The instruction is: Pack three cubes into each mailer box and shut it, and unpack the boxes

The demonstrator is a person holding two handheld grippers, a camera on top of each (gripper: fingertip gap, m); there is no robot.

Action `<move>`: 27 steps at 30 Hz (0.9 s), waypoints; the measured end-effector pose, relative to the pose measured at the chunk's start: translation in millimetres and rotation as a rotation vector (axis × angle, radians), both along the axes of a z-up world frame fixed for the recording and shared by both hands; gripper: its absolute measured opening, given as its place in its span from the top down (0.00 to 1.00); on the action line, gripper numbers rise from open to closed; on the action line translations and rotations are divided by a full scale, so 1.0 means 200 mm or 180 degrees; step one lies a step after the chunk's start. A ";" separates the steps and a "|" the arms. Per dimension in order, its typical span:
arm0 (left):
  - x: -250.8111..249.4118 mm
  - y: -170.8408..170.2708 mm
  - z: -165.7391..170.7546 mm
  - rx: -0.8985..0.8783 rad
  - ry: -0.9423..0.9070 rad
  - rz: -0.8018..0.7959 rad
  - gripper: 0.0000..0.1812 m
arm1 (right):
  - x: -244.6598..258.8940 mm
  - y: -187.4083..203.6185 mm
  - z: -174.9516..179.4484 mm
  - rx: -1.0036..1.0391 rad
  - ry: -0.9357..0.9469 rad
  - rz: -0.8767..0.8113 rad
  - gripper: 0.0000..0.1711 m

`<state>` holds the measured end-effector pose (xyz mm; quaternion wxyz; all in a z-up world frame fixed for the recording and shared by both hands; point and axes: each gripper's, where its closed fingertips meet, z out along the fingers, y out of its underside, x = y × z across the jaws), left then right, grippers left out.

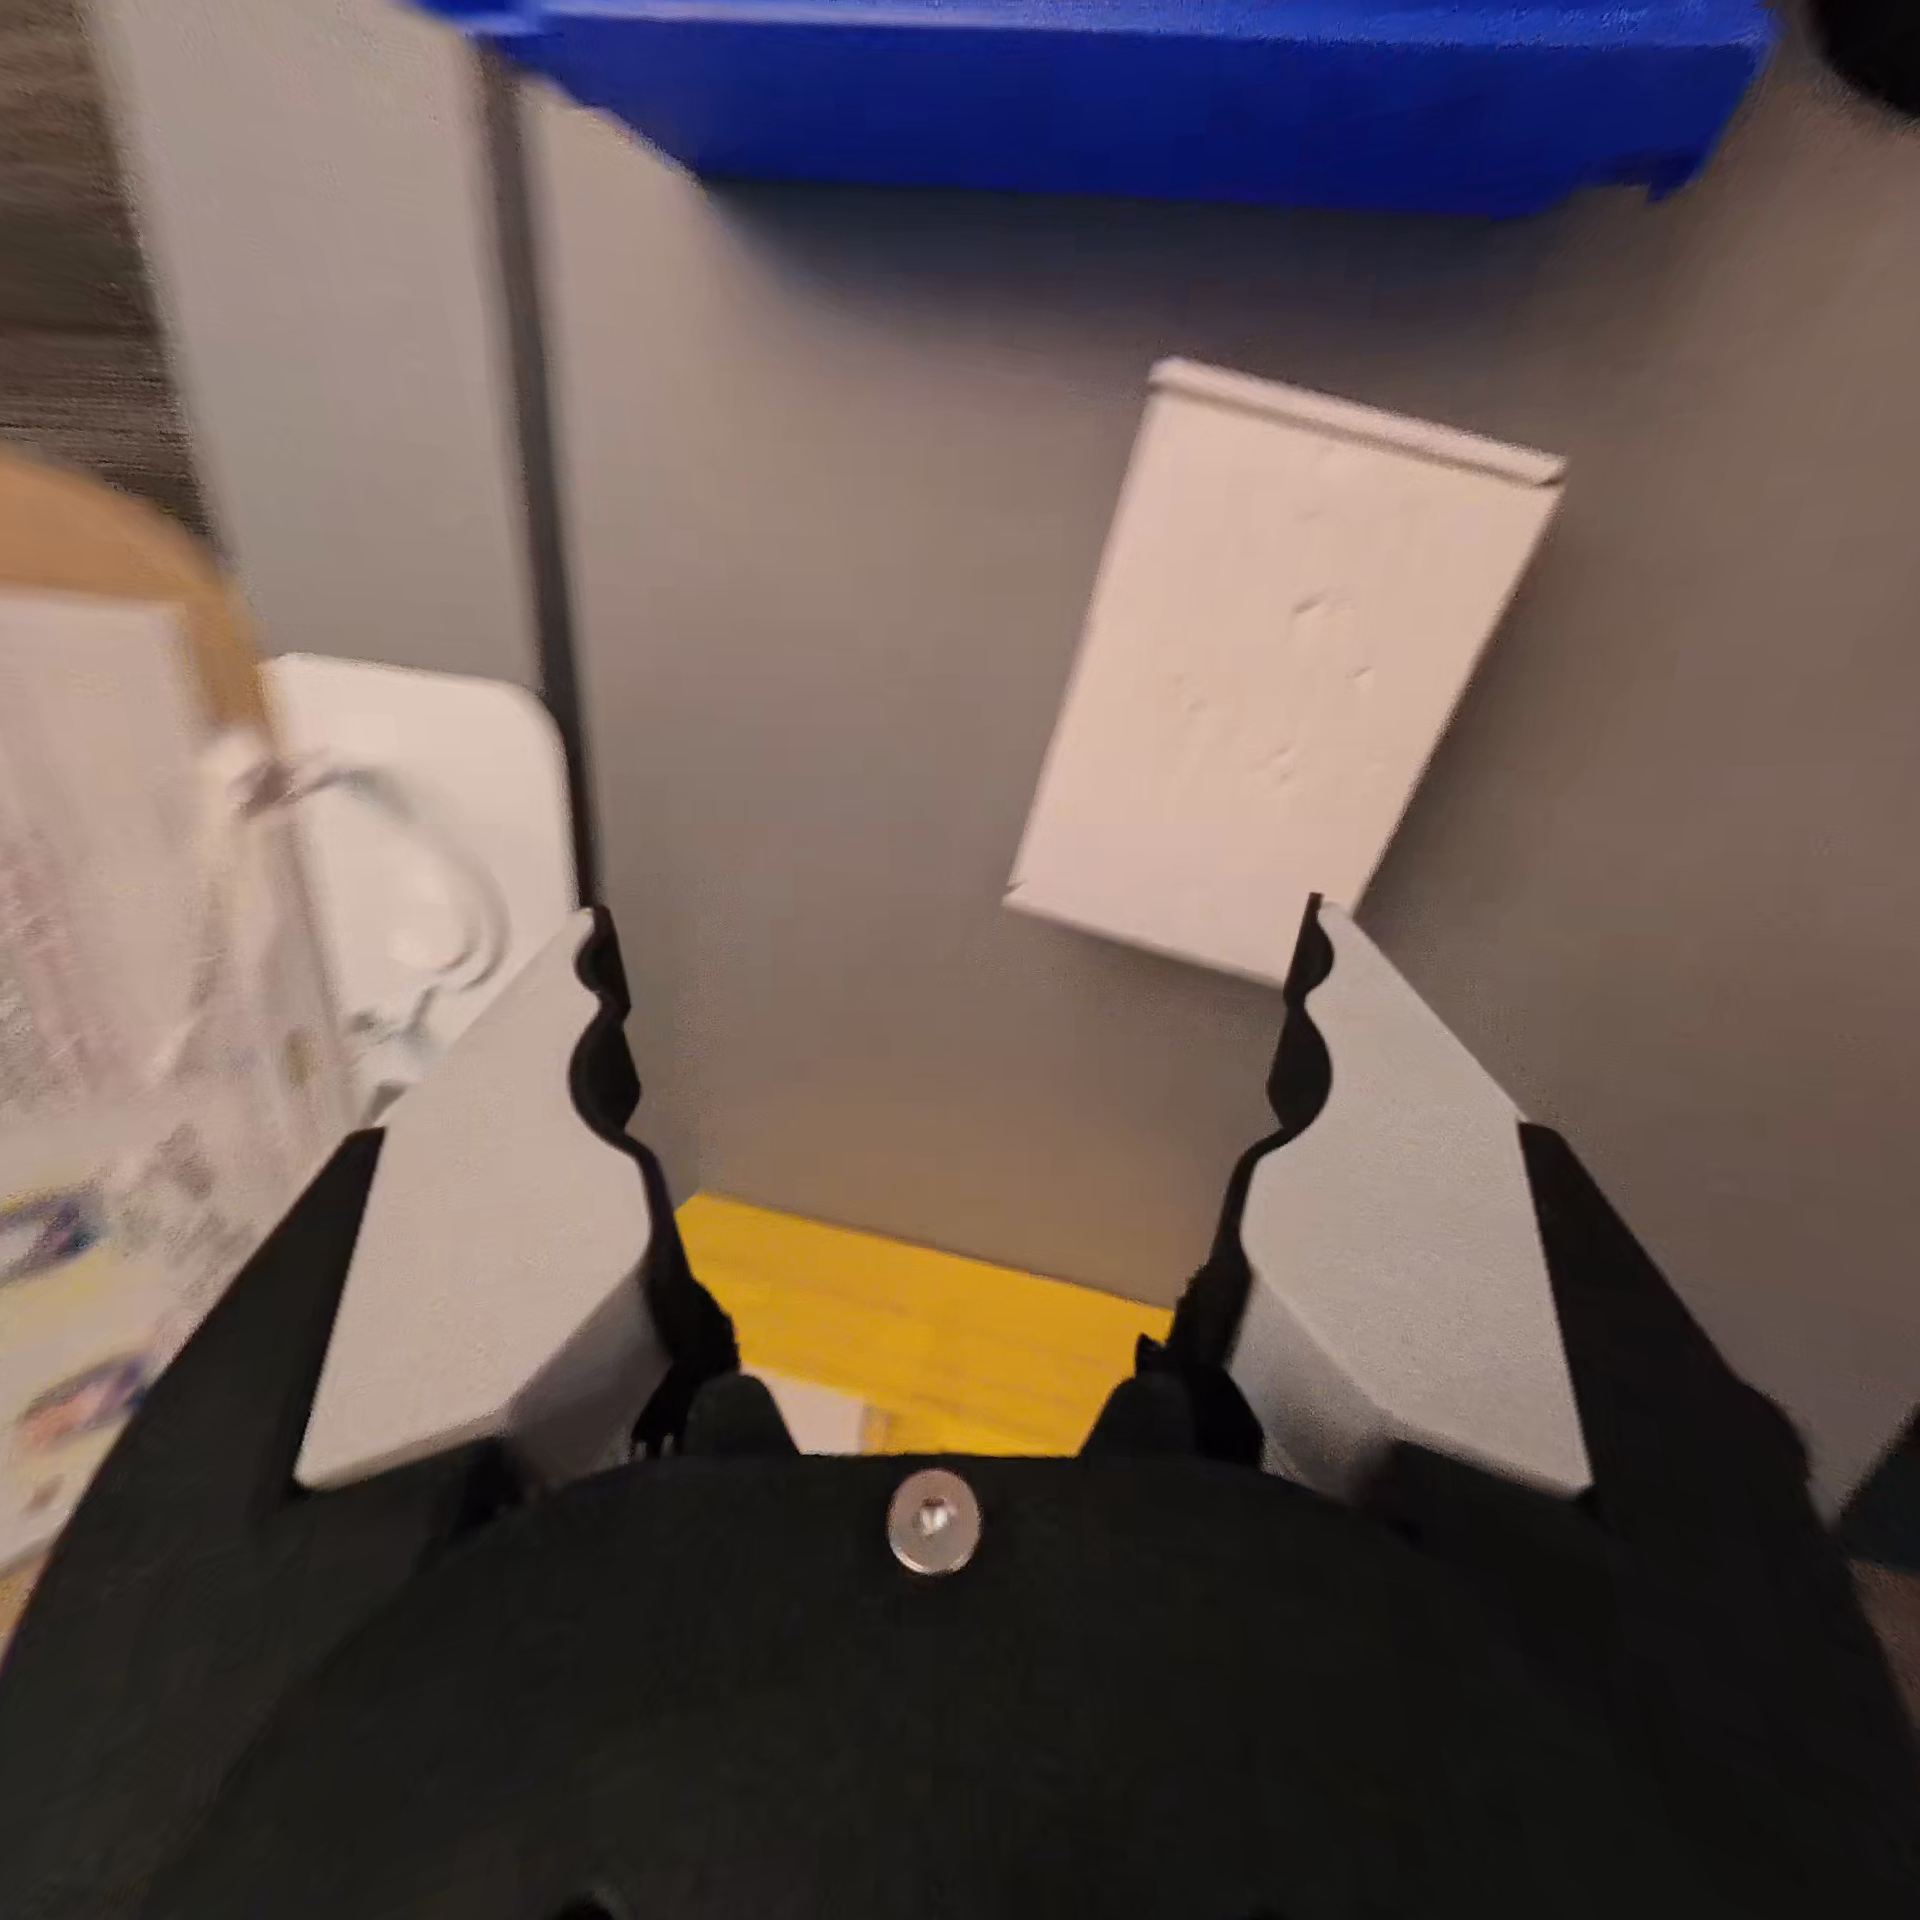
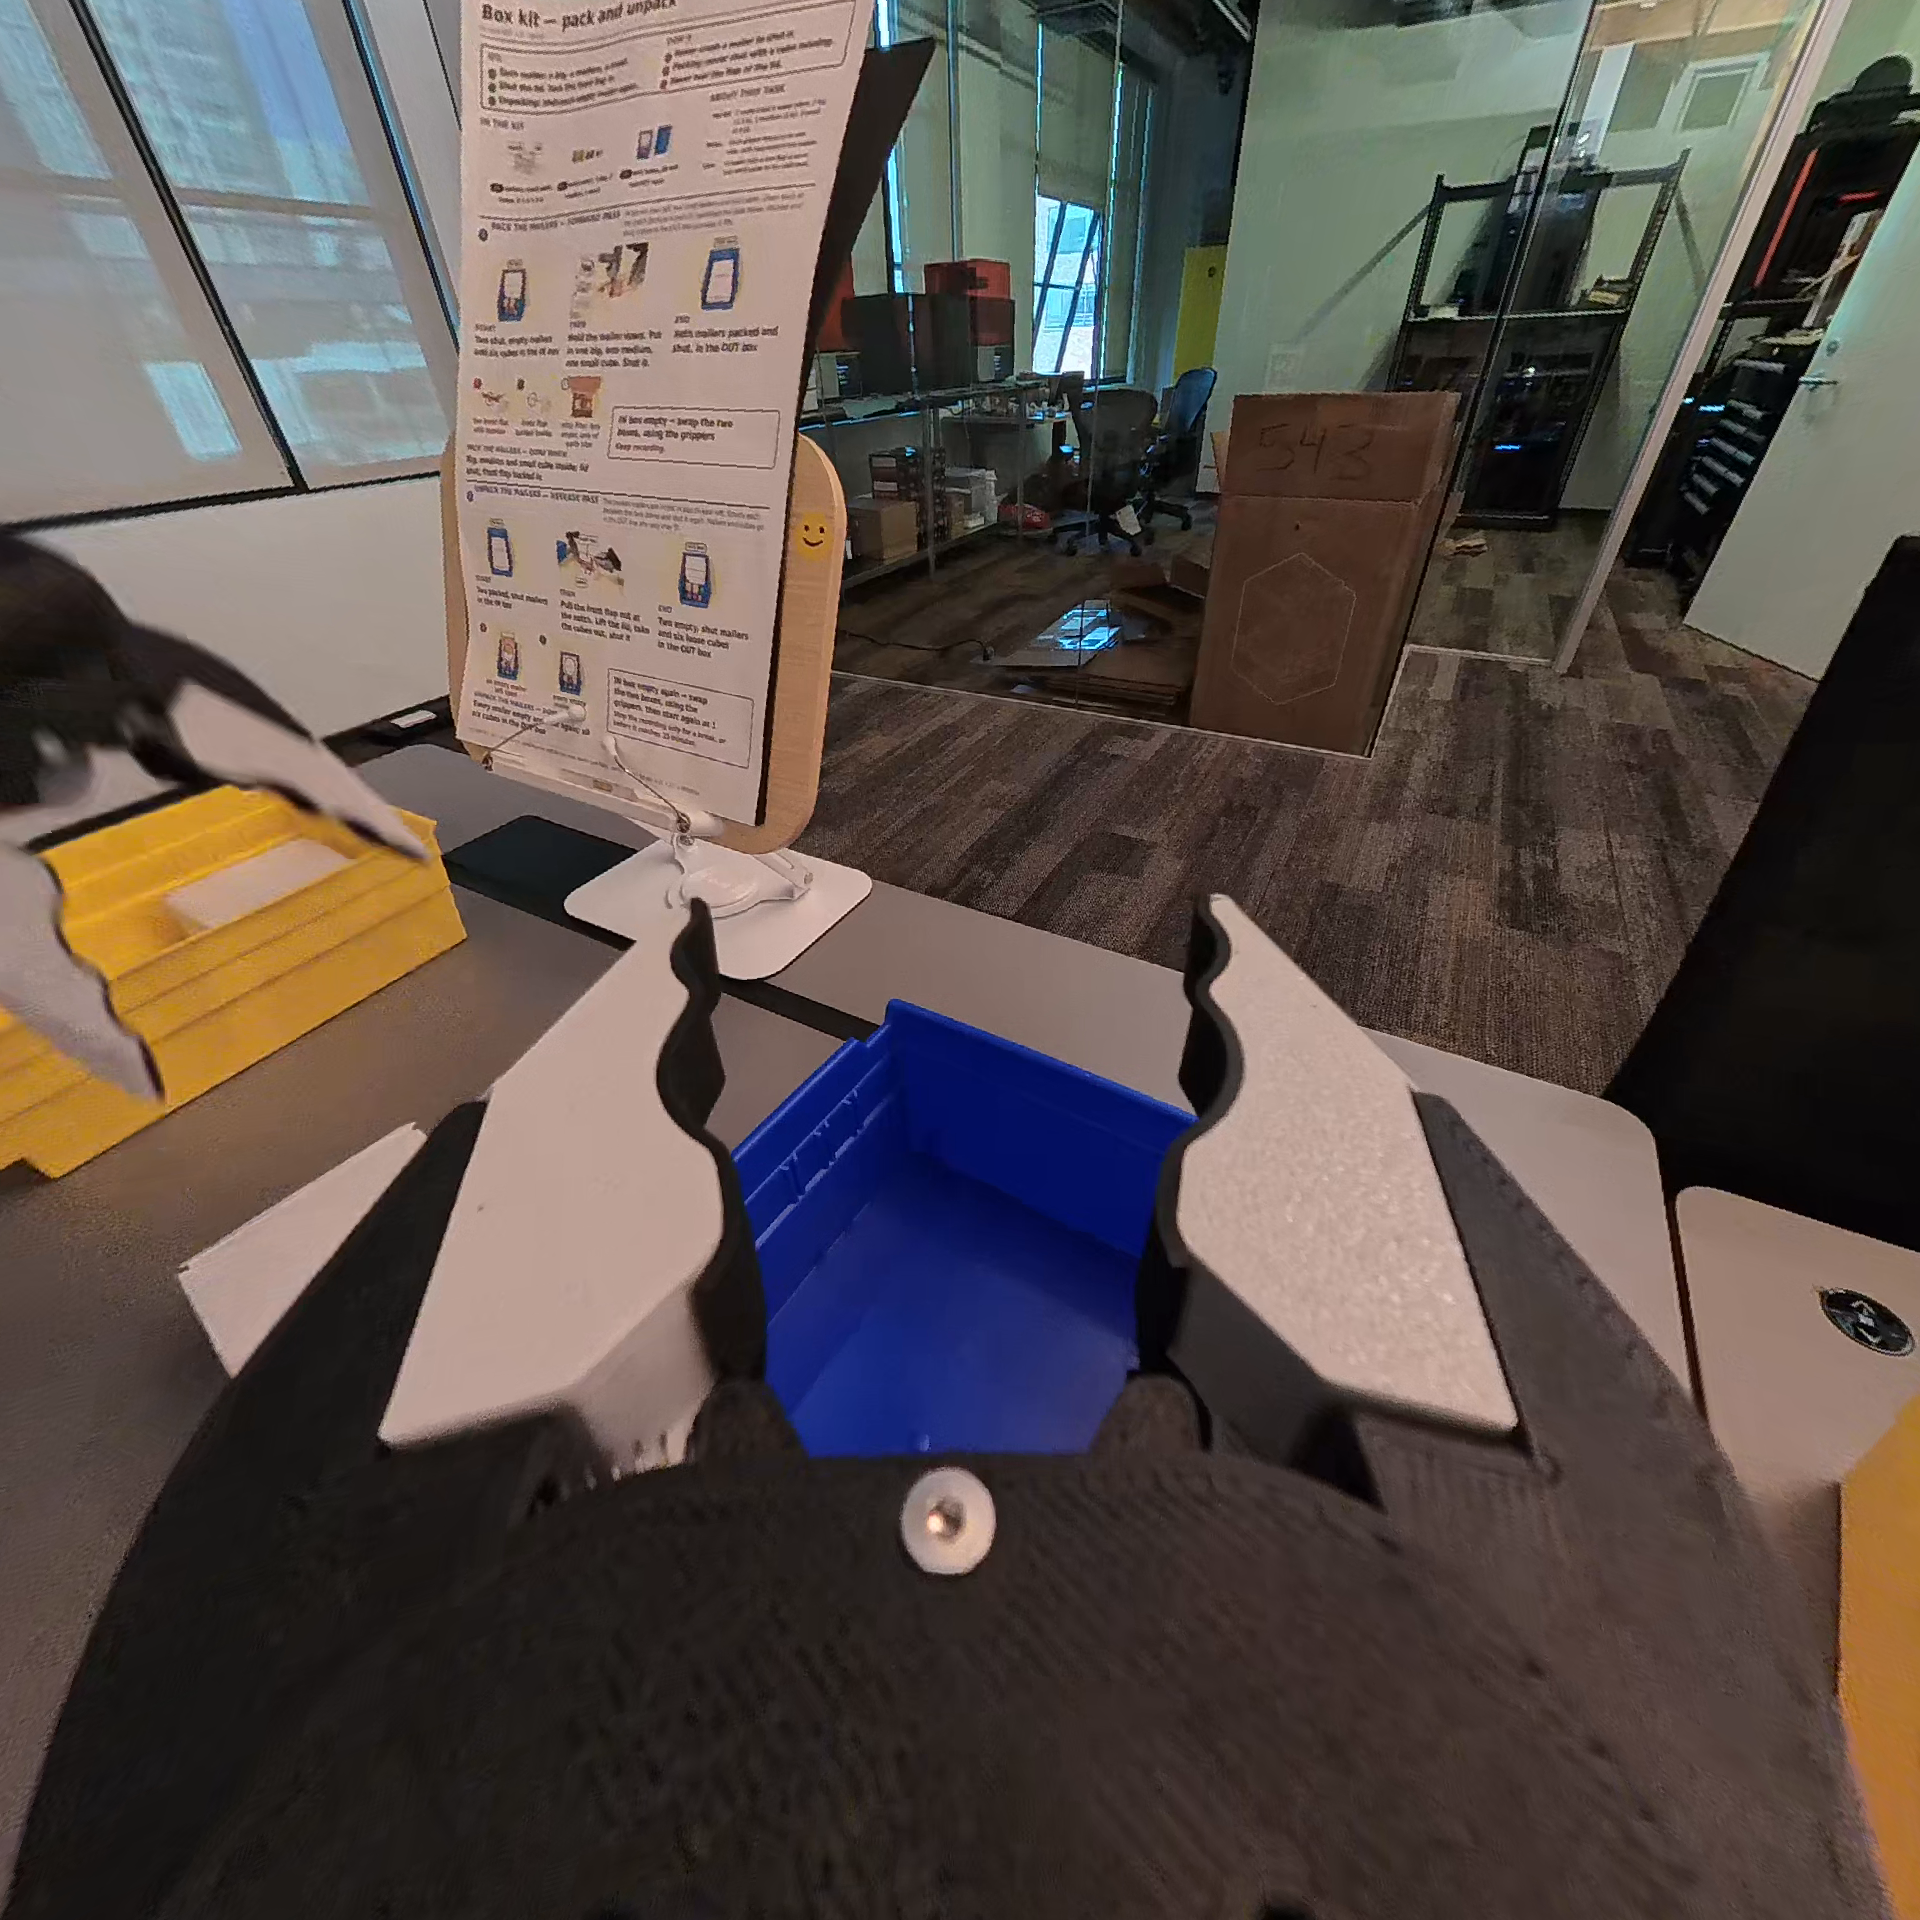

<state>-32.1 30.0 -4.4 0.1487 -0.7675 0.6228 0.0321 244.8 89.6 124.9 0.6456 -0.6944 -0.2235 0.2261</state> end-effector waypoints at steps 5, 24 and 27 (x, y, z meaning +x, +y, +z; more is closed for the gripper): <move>-0.59 0.15 0.26 0.0375 -0.0073 0.0557 0.34 | -0.01 0.01 0.00 0.0025 -0.0046 -0.0021 0.47; -0.48 -0.12 -0.03 0.0285 -0.0681 0.0061 0.34 | -0.25 0.02 -0.03 0.0100 -0.0588 0.0097 0.47; -0.23 -0.23 -0.14 0.0342 -0.1269 -0.0206 0.32 | -0.50 -0.06 0.04 0.0418 -0.0623 0.0514 0.48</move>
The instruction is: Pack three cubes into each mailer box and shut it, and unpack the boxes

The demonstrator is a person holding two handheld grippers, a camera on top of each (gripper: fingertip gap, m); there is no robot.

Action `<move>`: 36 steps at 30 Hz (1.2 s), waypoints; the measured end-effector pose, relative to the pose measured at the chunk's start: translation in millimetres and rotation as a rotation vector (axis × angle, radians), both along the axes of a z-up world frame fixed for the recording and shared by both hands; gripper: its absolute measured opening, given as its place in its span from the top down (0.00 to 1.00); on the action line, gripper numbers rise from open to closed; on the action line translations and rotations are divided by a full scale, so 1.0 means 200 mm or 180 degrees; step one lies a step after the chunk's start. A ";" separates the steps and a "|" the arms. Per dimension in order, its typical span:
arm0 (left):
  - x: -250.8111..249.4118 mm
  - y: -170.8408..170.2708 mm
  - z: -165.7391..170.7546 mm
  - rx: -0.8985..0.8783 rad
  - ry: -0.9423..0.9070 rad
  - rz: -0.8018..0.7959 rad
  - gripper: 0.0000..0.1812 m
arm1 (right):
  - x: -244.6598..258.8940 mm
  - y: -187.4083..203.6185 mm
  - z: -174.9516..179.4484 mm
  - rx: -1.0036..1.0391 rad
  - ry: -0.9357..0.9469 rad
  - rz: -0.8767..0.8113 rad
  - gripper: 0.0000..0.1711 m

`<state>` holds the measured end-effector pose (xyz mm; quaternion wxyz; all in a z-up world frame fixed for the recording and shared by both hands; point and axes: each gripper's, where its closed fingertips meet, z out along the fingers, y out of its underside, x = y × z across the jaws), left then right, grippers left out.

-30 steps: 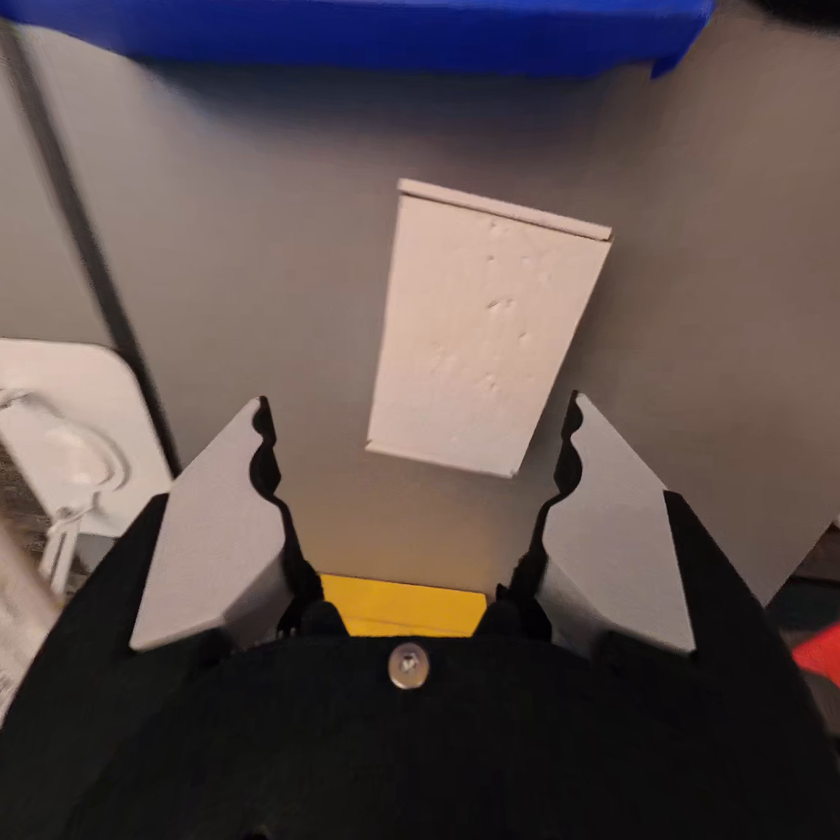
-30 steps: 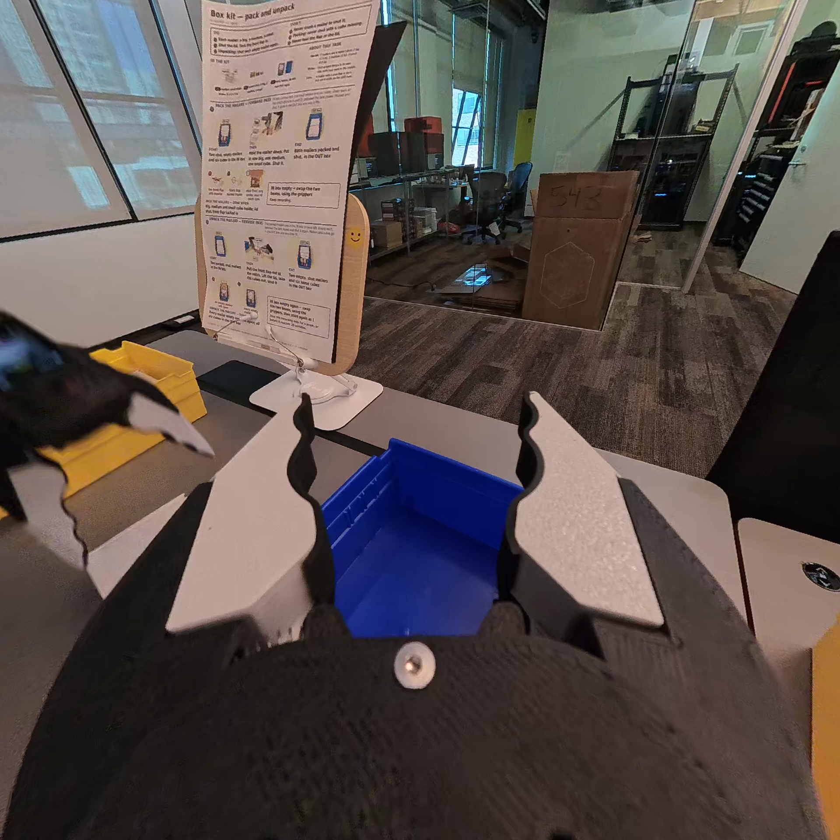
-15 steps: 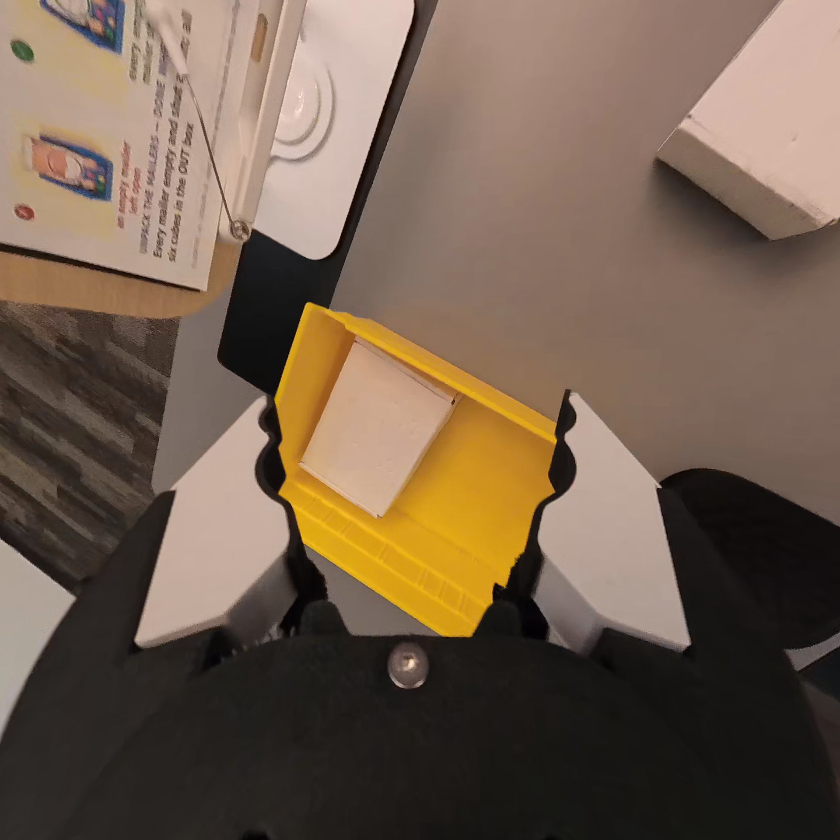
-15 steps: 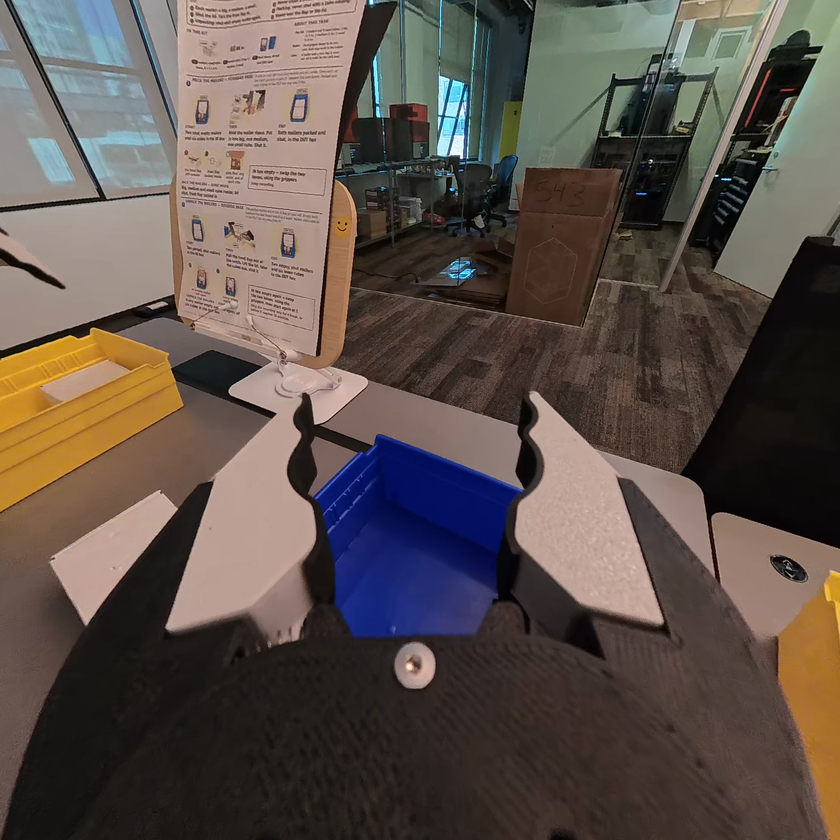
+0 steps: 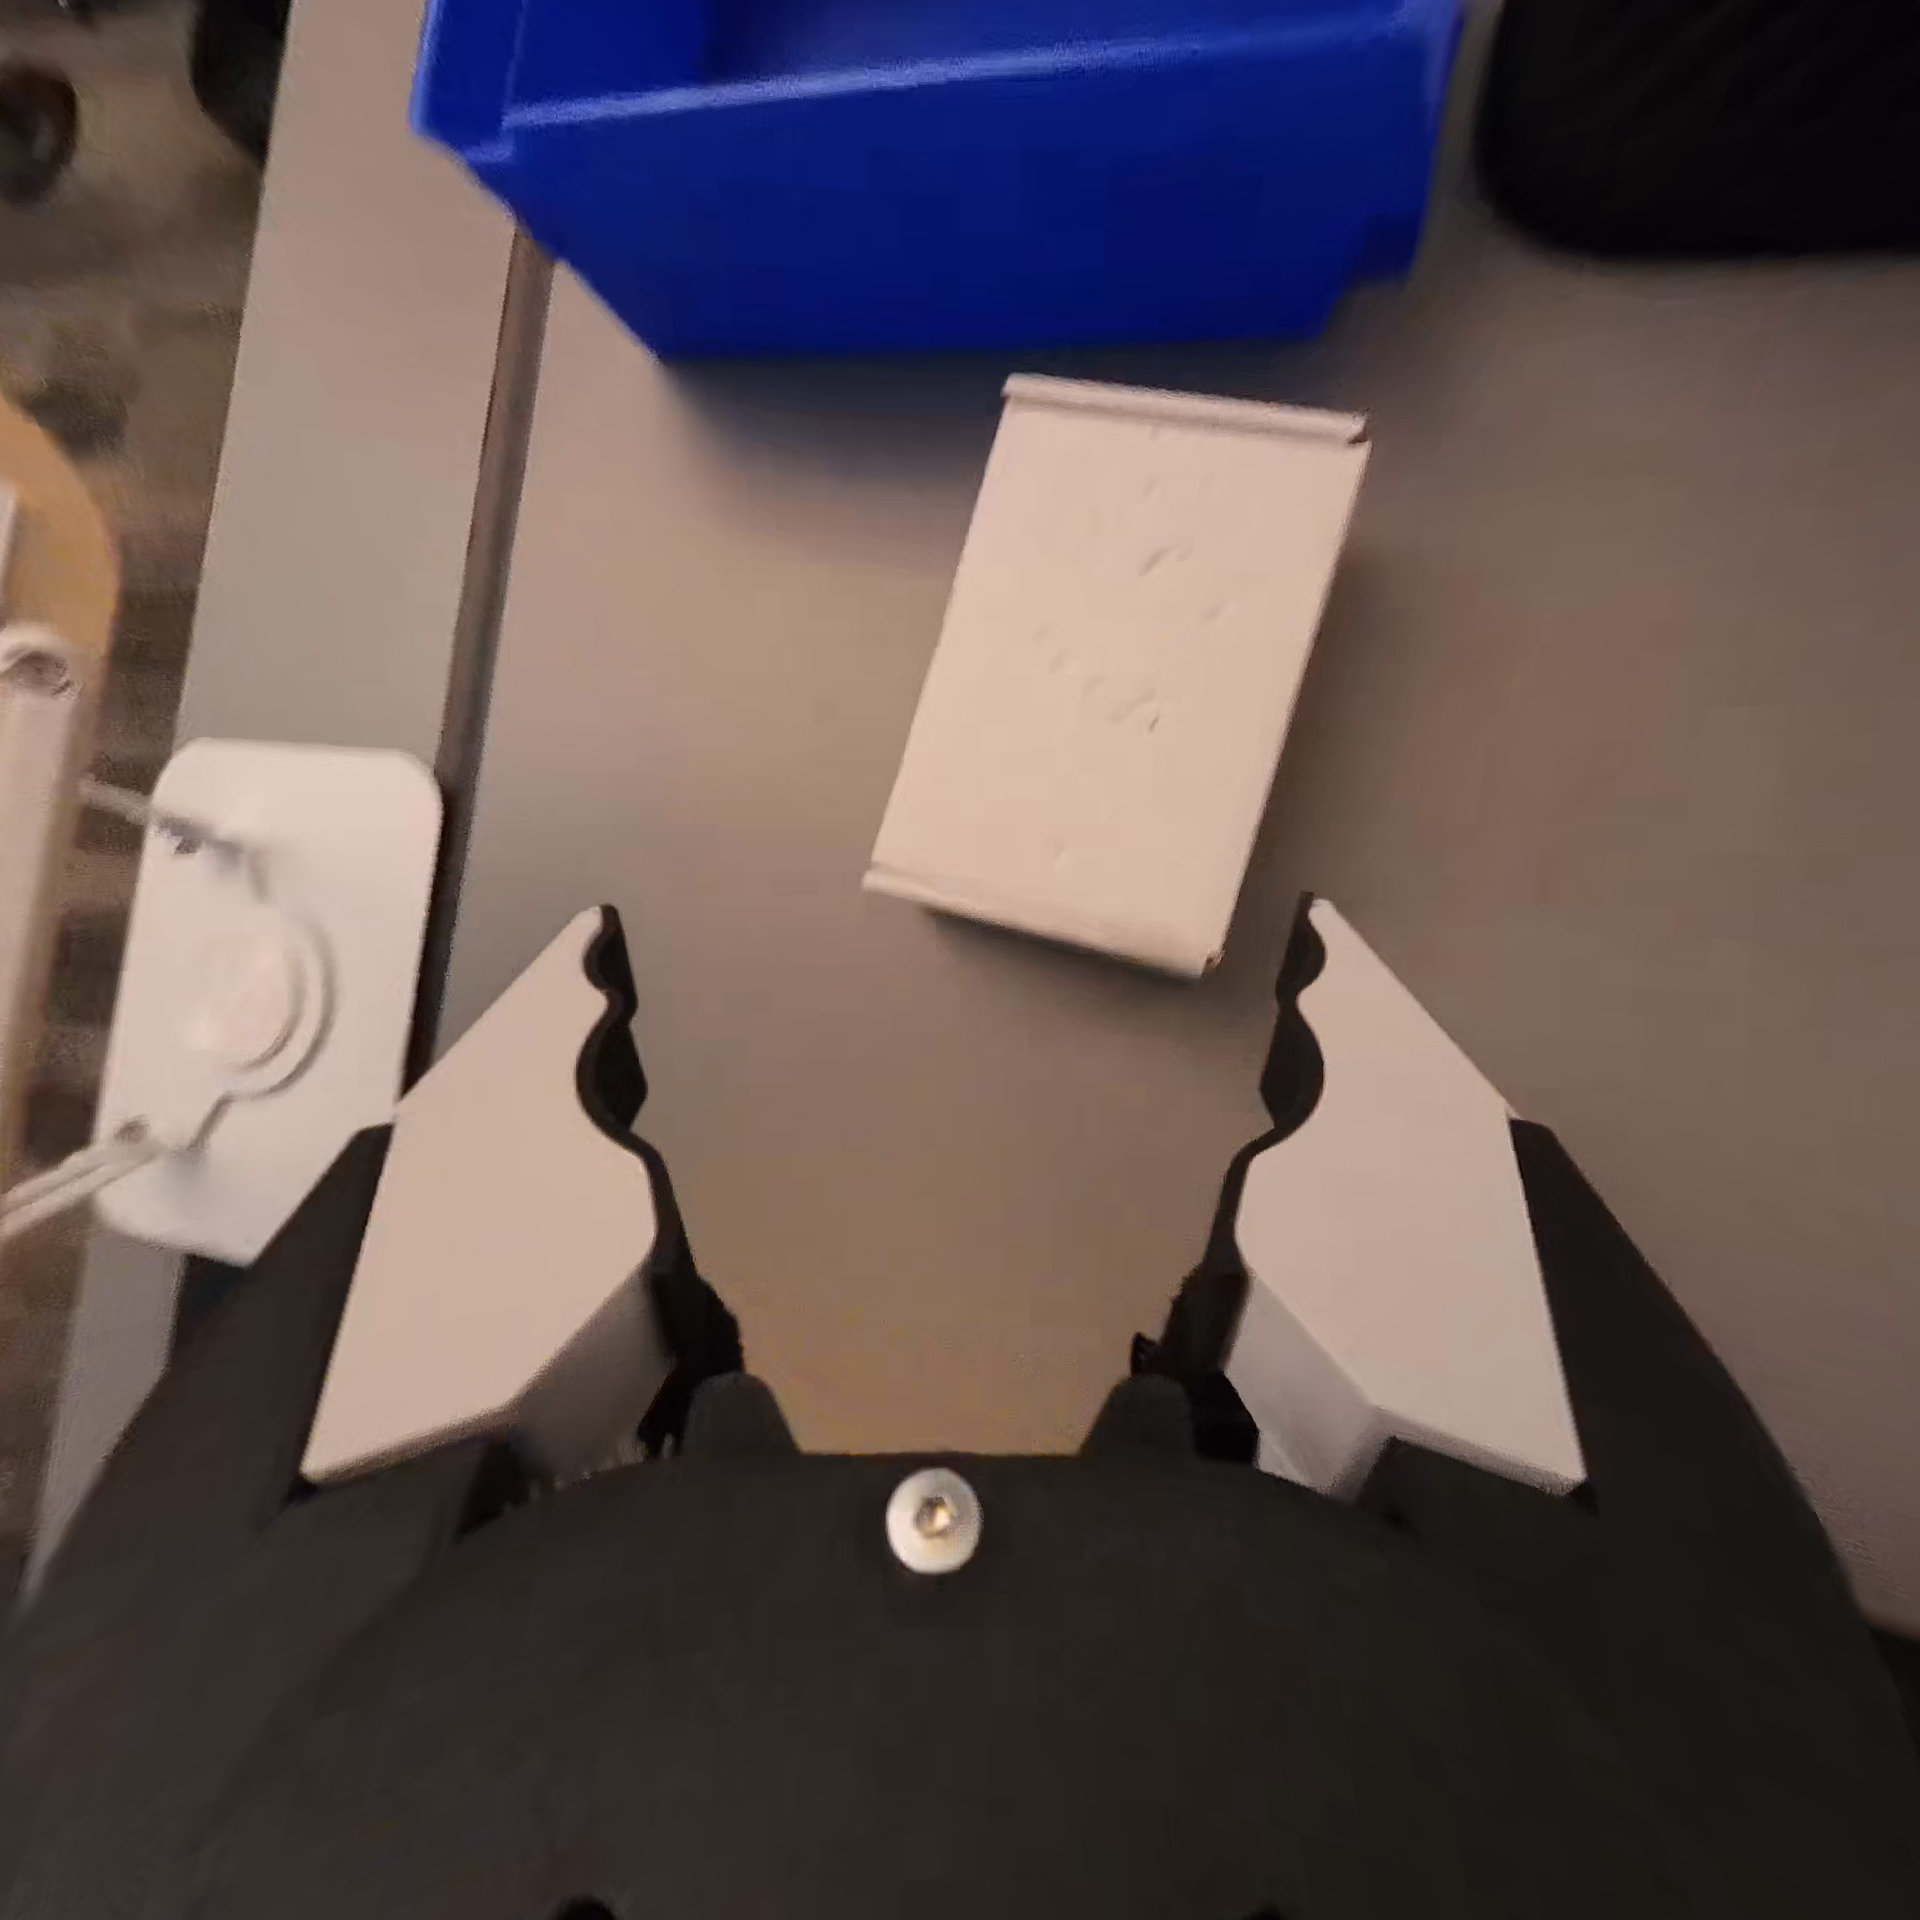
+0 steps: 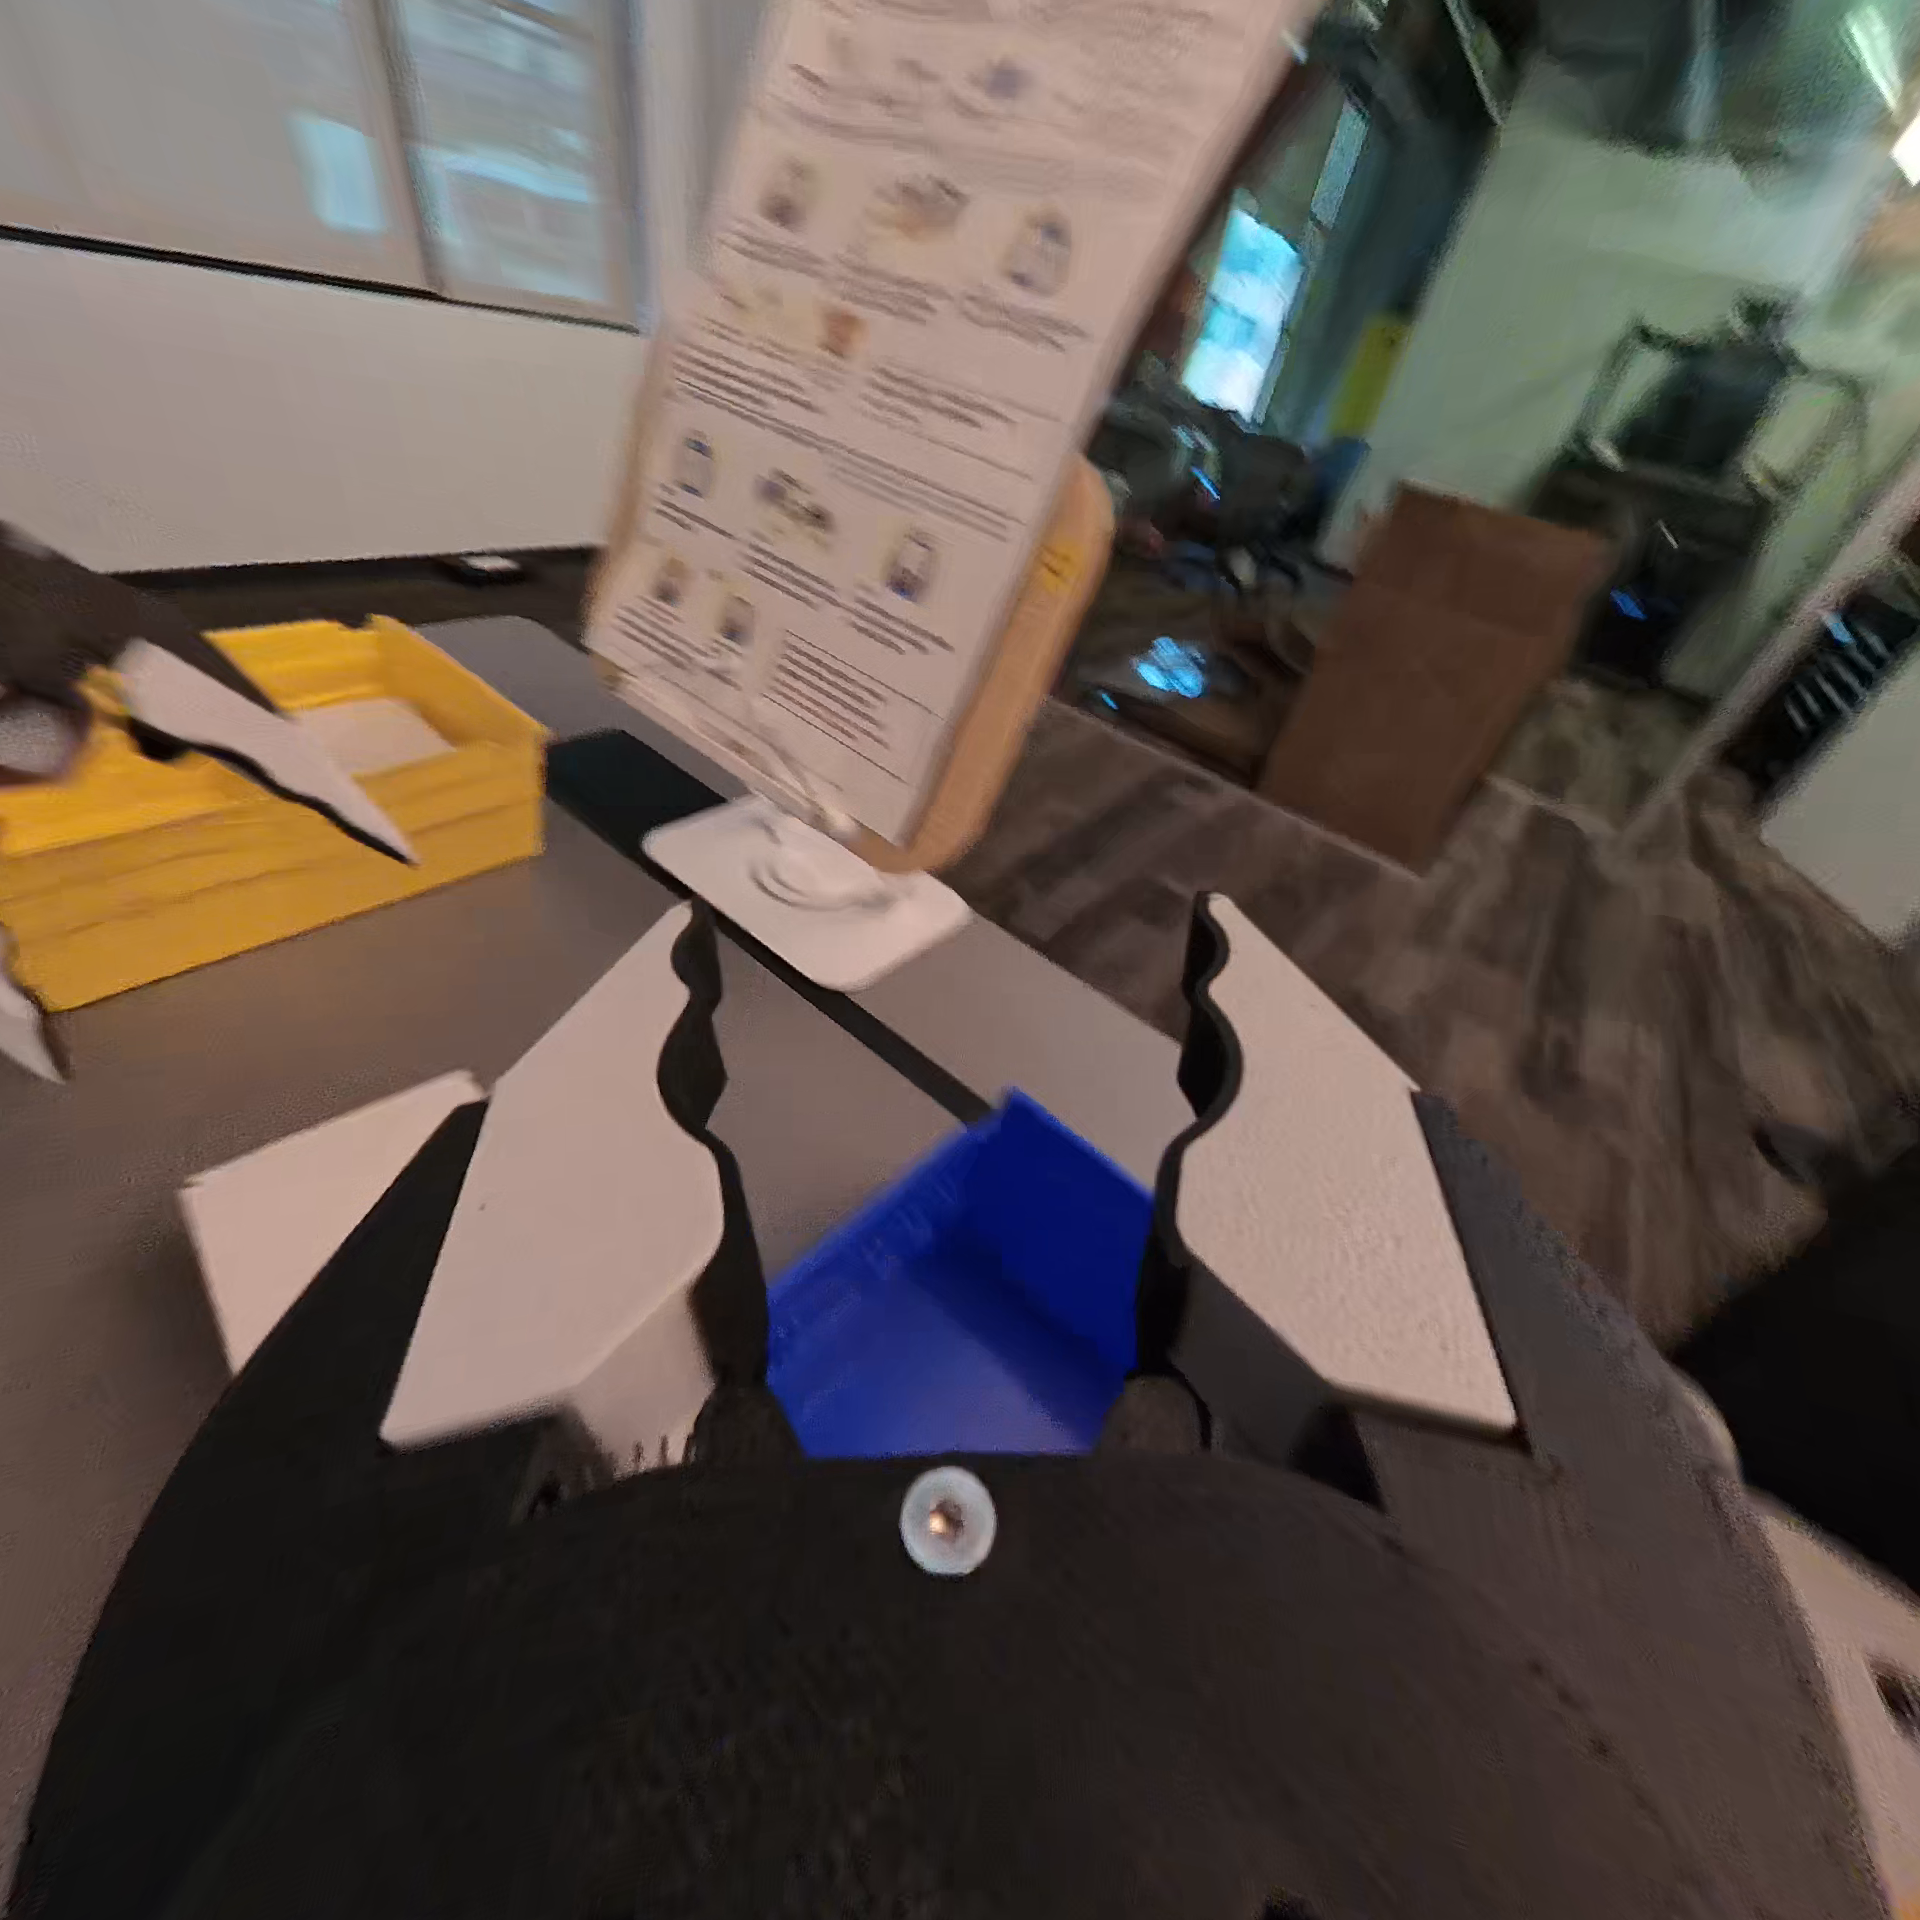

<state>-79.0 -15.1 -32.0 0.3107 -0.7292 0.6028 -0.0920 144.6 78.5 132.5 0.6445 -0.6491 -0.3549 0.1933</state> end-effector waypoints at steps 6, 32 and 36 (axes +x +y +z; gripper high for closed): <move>0.10 -0.03 -0.26 0.0197 -0.0692 0.0109 0.26 | -0.63 -0.39 -0.02 0.0955 -0.0670 0.1201 0.44; 0.19 -0.04 -0.61 -0.0076 -0.0867 0.0187 0.23 | -0.81 -0.68 -1.26 -0.0202 -0.2432 0.0698 0.43; 0.19 -0.01 -0.67 -0.0287 -0.0858 0.0242 0.24 | -0.72 -0.67 -1.34 -0.0357 -0.2580 0.0509 0.44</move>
